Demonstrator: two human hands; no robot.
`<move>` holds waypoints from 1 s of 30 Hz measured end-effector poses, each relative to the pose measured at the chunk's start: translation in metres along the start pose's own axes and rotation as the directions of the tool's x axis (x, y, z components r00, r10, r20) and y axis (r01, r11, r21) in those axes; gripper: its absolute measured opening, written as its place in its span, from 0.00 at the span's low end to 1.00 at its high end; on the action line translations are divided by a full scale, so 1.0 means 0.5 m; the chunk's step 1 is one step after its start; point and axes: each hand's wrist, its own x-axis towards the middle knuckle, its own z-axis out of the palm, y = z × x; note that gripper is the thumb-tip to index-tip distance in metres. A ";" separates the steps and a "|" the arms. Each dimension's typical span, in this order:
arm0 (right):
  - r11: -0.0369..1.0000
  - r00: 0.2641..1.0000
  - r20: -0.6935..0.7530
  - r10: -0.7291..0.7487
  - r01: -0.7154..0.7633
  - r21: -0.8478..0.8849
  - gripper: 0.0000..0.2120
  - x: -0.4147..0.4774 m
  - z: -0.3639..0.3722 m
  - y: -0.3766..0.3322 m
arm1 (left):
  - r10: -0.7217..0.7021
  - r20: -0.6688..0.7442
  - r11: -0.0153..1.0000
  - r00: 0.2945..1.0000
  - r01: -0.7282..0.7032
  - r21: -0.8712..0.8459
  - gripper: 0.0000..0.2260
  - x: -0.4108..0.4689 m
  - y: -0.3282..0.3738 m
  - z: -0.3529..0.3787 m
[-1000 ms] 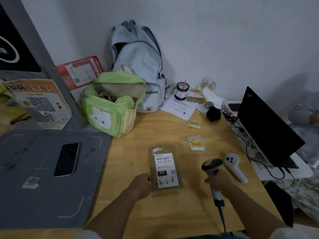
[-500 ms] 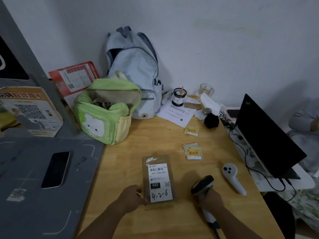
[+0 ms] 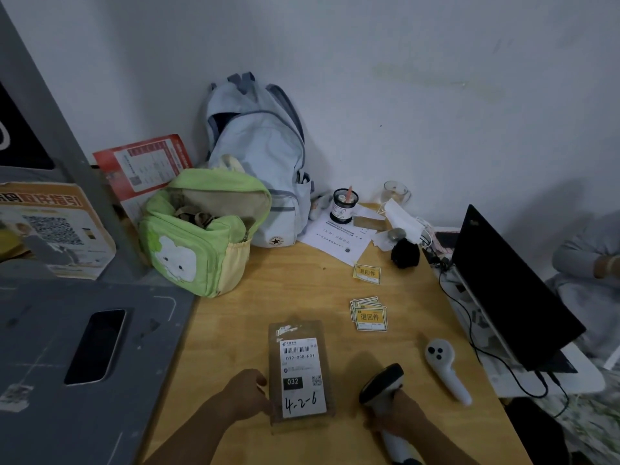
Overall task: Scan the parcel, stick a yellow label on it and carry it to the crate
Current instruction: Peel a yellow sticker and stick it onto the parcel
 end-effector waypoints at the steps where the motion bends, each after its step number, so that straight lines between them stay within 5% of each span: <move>1: 0.999 0.999 0.021 0.031 -0.031 0.031 0.37 0.003 -0.013 0.010 | 0.005 -0.005 1.000 1.000 -0.005 -0.014 0.28 0.002 0.001 -0.003; 5: 0.950 0.947 0.214 0.238 -0.273 0.150 0.33 -0.004 -0.098 0.054 | 0.027 -0.080 0.995 0.996 -0.034 -0.095 0.23 0.003 0.010 -0.018; 7: 0.932 0.950 0.149 0.274 -0.300 0.203 0.23 0.004 -0.144 0.058 | 0.010 -0.123 0.983 0.992 -0.033 -0.180 0.20 0.010 0.017 -0.019; 9: 0.903 0.964 -0.064 0.260 -0.219 0.371 0.13 0.020 -0.193 0.042 | -0.006 -0.167 0.968 0.986 -0.036 -0.247 0.15 0.010 0.037 -0.018; 11: 0.863 0.902 -0.353 0.248 -0.040 0.503 0.07 0.044 -0.226 0.023 | 0.010 -0.239 0.973 0.971 -0.065 -0.223 0.03 0.009 0.057 -0.017; 13: 0.841 0.849 -0.477 0.227 0.076 0.536 0.09 0.059 -0.249 -0.014 | 0.070 -0.314 0.977 0.947 -0.128 -0.169 0.09 0.011 0.075 -0.019; 21: 0.787 0.874 -0.456 0.168 0.160 0.596 0.07 0.150 -0.224 -0.093 | 0.264 -0.403 0.959 0.877 -0.282 0.014 0.10 0.038 0.125 -0.033; 30: 0.885 0.836 -0.535 0.122 0.152 0.440 0.08 0.213 -0.200 -0.083 | 0.382 -0.374 0.923 0.845 -0.367 0.115 0.14 0.095 0.194 -0.019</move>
